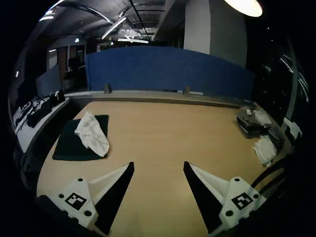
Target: Fold towel
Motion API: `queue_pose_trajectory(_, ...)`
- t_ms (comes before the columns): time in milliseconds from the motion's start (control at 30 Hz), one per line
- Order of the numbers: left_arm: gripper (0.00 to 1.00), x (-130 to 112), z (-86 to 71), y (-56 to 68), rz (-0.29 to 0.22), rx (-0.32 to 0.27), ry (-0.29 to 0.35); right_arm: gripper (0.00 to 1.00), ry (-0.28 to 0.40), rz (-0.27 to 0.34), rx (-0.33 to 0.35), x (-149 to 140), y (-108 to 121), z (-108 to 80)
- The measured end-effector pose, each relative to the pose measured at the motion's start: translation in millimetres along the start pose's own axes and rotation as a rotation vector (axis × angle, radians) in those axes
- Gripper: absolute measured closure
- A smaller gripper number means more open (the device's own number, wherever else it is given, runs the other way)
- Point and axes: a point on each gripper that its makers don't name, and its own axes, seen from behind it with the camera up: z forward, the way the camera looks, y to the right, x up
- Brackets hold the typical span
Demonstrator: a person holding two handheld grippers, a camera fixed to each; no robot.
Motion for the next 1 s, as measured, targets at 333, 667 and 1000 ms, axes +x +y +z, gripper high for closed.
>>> queue_pose_trajectory(333, 0.07, 65.4, -15.8, -9.6, -0.021, -0.022, 0.269, 0.00, 0.083, -0.009, -0.031, 17.6, -7.8, -7.3)
queue_pose_trajectory(667, 0.07, 101.6, -29.9, -27.6, 0.012, 0.015, 0.420, 0.00, 0.069, -0.037, -0.028, 17.5, -15.6, -7.1)
queue_pose_trajectory(1000, 0.07, 107.3, -33.2, -40.1, 0.049, 0.056, 0.486, 0.00, 0.042, -0.059, -0.029, 12.7, -24.1, -11.3)
